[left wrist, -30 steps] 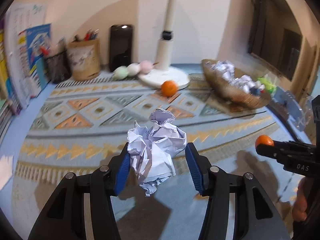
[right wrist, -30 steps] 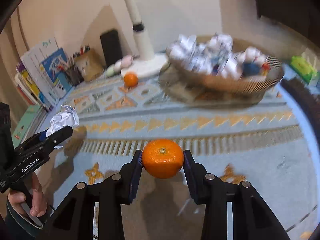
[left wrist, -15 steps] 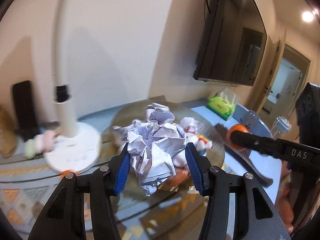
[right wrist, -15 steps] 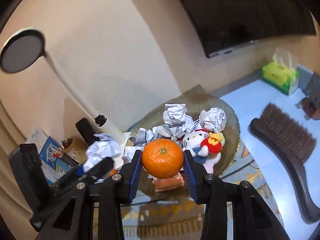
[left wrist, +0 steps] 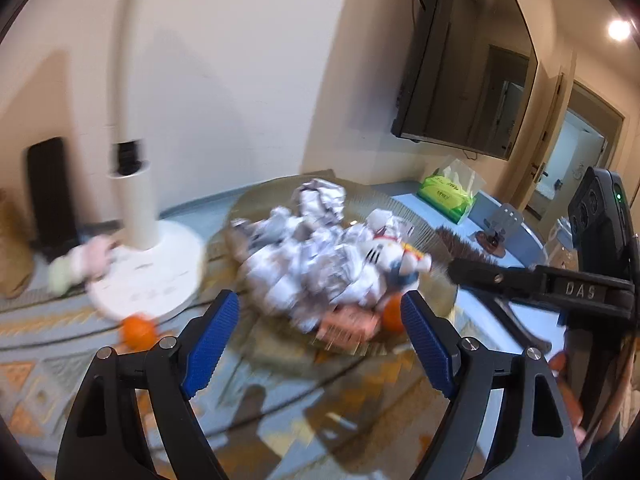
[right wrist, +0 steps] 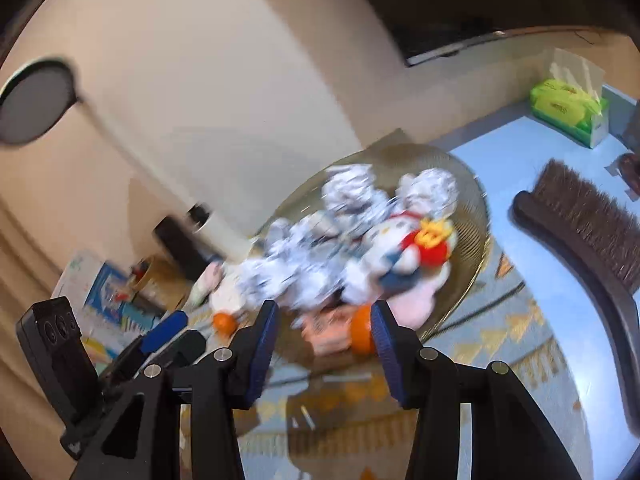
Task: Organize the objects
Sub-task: 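Open both tools over the amber bowl to drop orange and paper, then move both open tools back over the rug, then grasp the dango plush with the left tool while the right tool grasps the other orange, then lift the dango plush with the left tool while the right tool lifts the orange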
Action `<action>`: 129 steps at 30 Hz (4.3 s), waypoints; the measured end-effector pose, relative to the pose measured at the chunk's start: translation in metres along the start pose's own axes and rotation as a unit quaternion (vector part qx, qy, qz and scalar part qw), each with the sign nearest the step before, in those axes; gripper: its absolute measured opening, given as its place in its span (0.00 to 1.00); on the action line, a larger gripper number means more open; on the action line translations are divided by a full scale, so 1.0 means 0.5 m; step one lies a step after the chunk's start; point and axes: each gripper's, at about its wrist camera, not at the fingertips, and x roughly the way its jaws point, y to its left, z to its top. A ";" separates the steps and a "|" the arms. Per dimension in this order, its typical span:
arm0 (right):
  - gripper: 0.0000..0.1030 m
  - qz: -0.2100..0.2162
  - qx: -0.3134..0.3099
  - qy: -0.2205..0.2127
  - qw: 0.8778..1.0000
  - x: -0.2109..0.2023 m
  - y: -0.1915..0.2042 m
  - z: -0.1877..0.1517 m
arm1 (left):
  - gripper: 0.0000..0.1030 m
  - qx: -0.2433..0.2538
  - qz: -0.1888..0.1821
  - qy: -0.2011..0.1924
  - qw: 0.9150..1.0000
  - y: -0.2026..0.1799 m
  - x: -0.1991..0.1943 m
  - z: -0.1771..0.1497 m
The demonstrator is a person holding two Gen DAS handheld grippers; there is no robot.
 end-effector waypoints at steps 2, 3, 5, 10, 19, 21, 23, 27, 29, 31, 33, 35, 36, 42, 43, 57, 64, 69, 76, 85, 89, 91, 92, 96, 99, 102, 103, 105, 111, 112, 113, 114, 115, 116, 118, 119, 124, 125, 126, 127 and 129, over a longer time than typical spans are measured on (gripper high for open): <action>0.63 0.017 -0.027 -0.001 1.000 -0.018 0.038 -0.035 | 0.80 -0.008 0.022 -0.003 1.000 0.023 -0.061 -0.038; 0.68 0.025 -0.040 -0.003 0.999 -0.028 0.057 -0.053 | 0.81 -0.014 0.029 -0.003 0.999 0.034 -0.086 -0.054; 0.77 0.042 -0.070 0.001 0.997 -0.035 0.100 -0.095 | 0.84 -0.028 0.054 -0.005 0.998 0.067 -0.151 -0.095; 0.88 0.031 -0.122 0.018 0.992 0.026 0.181 -0.201 | 0.99 -0.078 0.146 -0.020 0.986 0.153 -0.260 -0.186; 0.88 -0.043 -0.172 0.027 0.984 0.113 0.199 -0.287 | 0.99 -0.127 0.261 -0.011 0.957 0.274 -0.254 -0.307; 0.88 -0.051 -0.170 0.034 0.983 0.122 0.195 -0.289 | 0.99 -0.128 0.276 -0.003 0.953 0.277 -0.241 -0.311; 0.88 -0.056 -0.172 0.038 0.983 0.126 0.196 -0.291 | 0.99 -0.121 0.282 0.003 0.952 0.275 -0.237 -0.312; 0.88 -0.062 -0.172 0.037 0.982 0.126 0.196 -0.293 | 0.99 -0.124 0.290 0.010 0.949 0.278 -0.234 -0.313; 0.88 -0.064 -0.169 0.038 0.983 0.129 0.197 -0.291 | 0.99 -0.129 0.287 0.007 0.949 0.281 -0.237 -0.314; 0.88 -0.062 -0.165 0.041 0.983 0.130 0.193 -0.290 | 0.99 -0.131 0.285 0.006 0.949 0.282 -0.239 -0.315; 0.88 -0.064 -0.163 0.043 0.984 0.132 0.191 -0.289 | 0.99 -0.132 0.281 0.006 0.951 0.282 -0.239 -0.316; 0.88 -0.065 -0.163 0.043 0.983 0.132 0.191 -0.290 | 0.99 -0.131 0.280 0.005 0.951 0.281 -0.239 -0.316; 0.88 -0.067 -0.165 0.043 0.983 0.132 0.192 -0.290 | 0.99 -0.130 0.280 0.005 0.951 0.281 -0.239 -0.316; 0.88 -0.081 -0.184 0.045 0.979 0.138 0.204 -0.297 | 0.99 -0.130 0.277 0.008 0.952 0.282 -0.238 -0.316; 0.88 -0.083 -0.188 0.045 0.978 0.140 0.206 -0.299 | 0.99 -0.129 0.275 0.010 0.953 0.282 -0.237 -0.316; 0.88 -0.027 -0.177 0.189 0.965 0.238 0.280 -0.233 | 0.99 -0.033 0.160 0.049 0.985 0.402 -0.108 -0.076; 0.68 -0.039 -0.219 0.118 0.968 0.372 0.337 -0.132 | 0.99 -0.021 0.174 0.076 0.981 0.517 0.079 -0.001; 0.68 -0.044 -0.224 0.108 0.967 0.436 0.352 -0.122 | 0.96 0.004 0.170 0.104 0.980 0.536 0.173 0.024; 0.41 -0.071 -0.260 0.092 0.959 0.467 0.382 -0.137 | 0.58 0.023 0.163 0.109 0.980 0.511 0.188 0.021; 0.34 -0.033 -0.253 0.077 0.964 0.334 0.360 -0.164 | 0.48 0.025 0.167 0.106 0.980 0.418 0.042 -0.042; 0.34 -0.038 -0.257 0.071 0.963 0.219 0.315 -0.220 | 0.48 -0.007 0.197 0.123 0.973 0.368 -0.079 -0.107; 0.34 -0.052 -0.254 0.071 0.963 0.181 0.282 -0.254 | 0.48 -0.035 0.203 0.127 0.970 0.354 -0.126 -0.132; 0.34 -0.053 -0.249 0.076 0.964 0.172 0.267 -0.267 | 0.49 -0.055 0.195 0.121 0.972 0.348 -0.150 -0.146; 0.34 -0.082 -0.260 0.062 0.960 0.159 0.225 -0.312 | 0.53 -0.090 0.206 0.129 0.966 0.297 -0.194 -0.199; 0.34 -0.098 -0.279 0.032 0.955 0.138 0.231 -0.322 | 0.53 -0.129 0.202 0.154 0.958 0.275 -0.177 -0.233; 0.34 -0.106 -0.284 0.030 0.952 0.137 0.228 -0.327 | 0.56 -0.127 0.253 0.149 0.947 0.246 -0.163 -0.242; 0.34 -0.106 -0.273 0.039 0.955 0.142 0.221 -0.323 | 0.60 -0.139 0.250 0.154 0.946 0.240 -0.161 -0.243; 0.34 -0.100 -0.250 0.043 0.962 0.141 0.205 -0.312 | 0.77 -0.164 0.214 0.167 0.948 0.232 -0.163 -0.243; 0.34 -0.088 -0.225 0.042 0.970 0.125 0.186 -0.305 | 0.89 -0.193 0.012 0.197 0.961 0.195 -0.189 -0.255; 0.34 -0.092 -0.231 0.043 0.968 0.128 0.190 -0.308 | 0.89 -0.187 -0.004 0.207 0.960 0.190 -0.189 -0.260; 0.34 -0.094 -0.236 0.044 0.966 0.129 0.192 -0.310 | 0.89 -0.172 -0.006 0.213 0.962 0.187 -0.189 -0.262; 0.34 -0.097 -0.244 0.045 0.964 0.131 0.198 -0.314 | 0.89 -0.153 0.015 0.211 0.965 0.191 -0.194 -0.262; 0.34 -0.098 -0.249 0.045 0.962 0.132 0.202 -0.316 | 0.89 -0.144 0.038 0.206 0.967 0.200 -0.198 -0.262; 0.34 -0.100 -0.253 0.045 0.961 0.133 0.204 -0.318 | 0.89 -0.141 0.067 0.202 0.967 0.220 -0.203 -0.258; 0.34 -0.102 -0.258 0.046 0.960 0.135 0.207 -0.320 | 0.89 -0.153 0.086 0.190 0.966 0.253 -0.211 -0.253; 0.36 -0.103 -0.257 0.048 0.960 0.137 0.207 -0.320 | 0.89 -0.160 0.098 0.180 0.966 0.276 -0.213 -0.248; 0.74 -0.104 -0.230 0.036 0.967 0.128 0.193 -0.306 | 0.88 -0.149 0.142 0.172 0.963 0.320 -0.141 -0.236; 0.83 -0.102 -0.227 0.032 0.968 0.124 0.191 -0.304 | 0.88 -0.131 0.162 0.172 0.963 0.322 -0.120 -0.236; 0.87 -0.100 -0.226 0.029 0.969 0.121 0.191 -0.303 | 0.88 -0.114 0.181 0.163 0.963 0.316 -0.113 -0.235; 0.88 -0.097 -0.225 0.027 0.969 0.118 0.191 -0.302 | 0.87 -0.091 0.195 0.160 0.963 0.305 -0.100 -0.235; 0.88 -0.096 -0.226 0.032 0.969 0.122 0.192 -0.302 | 0.81 -0.069 0.210 0.152 0.963 0.284 -0.095 -0.240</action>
